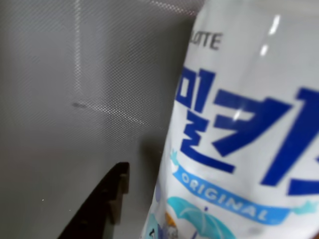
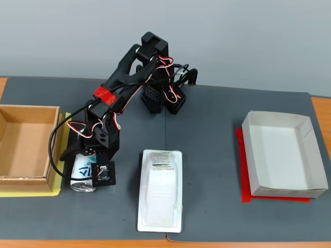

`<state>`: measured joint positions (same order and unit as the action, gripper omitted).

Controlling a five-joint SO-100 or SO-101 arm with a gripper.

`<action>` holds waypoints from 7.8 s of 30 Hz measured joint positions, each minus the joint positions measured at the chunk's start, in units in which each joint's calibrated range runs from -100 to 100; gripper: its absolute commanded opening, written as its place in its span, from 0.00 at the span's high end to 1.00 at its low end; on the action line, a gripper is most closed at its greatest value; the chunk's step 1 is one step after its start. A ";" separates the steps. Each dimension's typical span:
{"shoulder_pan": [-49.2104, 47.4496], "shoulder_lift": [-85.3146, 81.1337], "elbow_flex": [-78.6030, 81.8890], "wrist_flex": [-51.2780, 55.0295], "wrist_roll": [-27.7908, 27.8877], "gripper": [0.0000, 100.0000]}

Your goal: Pick the can and put it in the brown box

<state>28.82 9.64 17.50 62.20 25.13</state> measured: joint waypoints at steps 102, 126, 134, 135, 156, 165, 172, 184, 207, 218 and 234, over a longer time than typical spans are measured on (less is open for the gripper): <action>14.49 -22.65 -12.42 3.89 10.65 0.88; 18.63 7.52 -41.43 2.85 12.26 0.88; 20.92 17.92 -51.22 -3.20 12.26 0.88; 21.06 18.68 -51.77 -3.63 12.26 0.88; 21.14 24.51 -53.04 -4.07 12.26 0.80; 21.06 24.51 -53.04 -3.98 12.26 0.68; 21.14 24.51 -52.86 -3.98 12.26 0.70; 20.40 13.95 -40.25 -4.07 12.26 0.99; 5.32 -35.16 5.89 -4.07 -14.21 0.99; -7.98 -64.50 30.10 -5.97 -18.95 0.99; -26.02 -107.78 67.82 -9.00 -21.68 0.99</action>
<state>2.81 -98.14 85.31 53.20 3.44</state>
